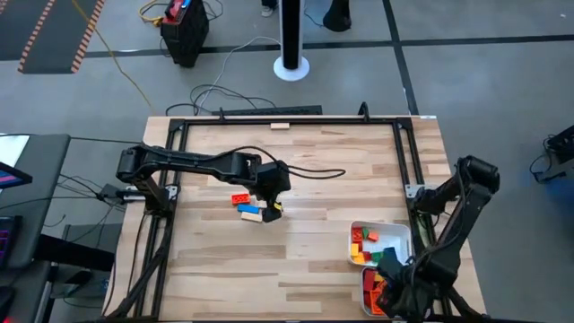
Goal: Sort blocks by size
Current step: Put the big blue game piece into the gray bin, then put the big brown block into the gray bin
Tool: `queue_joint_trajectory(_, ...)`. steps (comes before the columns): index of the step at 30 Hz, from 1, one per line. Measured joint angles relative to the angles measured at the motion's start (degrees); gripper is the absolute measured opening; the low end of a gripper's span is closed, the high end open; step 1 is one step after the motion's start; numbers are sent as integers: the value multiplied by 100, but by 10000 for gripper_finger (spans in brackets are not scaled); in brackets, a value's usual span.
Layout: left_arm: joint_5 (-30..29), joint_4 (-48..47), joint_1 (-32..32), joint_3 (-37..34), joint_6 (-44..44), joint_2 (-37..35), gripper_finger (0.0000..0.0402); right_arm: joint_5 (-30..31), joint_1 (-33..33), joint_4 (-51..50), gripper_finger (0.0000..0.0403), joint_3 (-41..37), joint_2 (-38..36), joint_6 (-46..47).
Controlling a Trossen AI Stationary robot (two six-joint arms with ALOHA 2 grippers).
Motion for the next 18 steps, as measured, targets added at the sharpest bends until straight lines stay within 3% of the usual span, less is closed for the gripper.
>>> queue_joint_trajectory(5, 125, -213, -37, -107, -185, 0, 299, -58, 26, -179, 269, 0, 130, 18)
queue_joint_trajectory(8, 75, -277, -87, -108, -190, 0, 299, -195, -33, -531, 308, 0, 24, 15)
queue_joint_trajectory(18, -764, -321, -6, -119, 56, 0, 299, -121, -112, -1396, 297, 2, -974, 58)
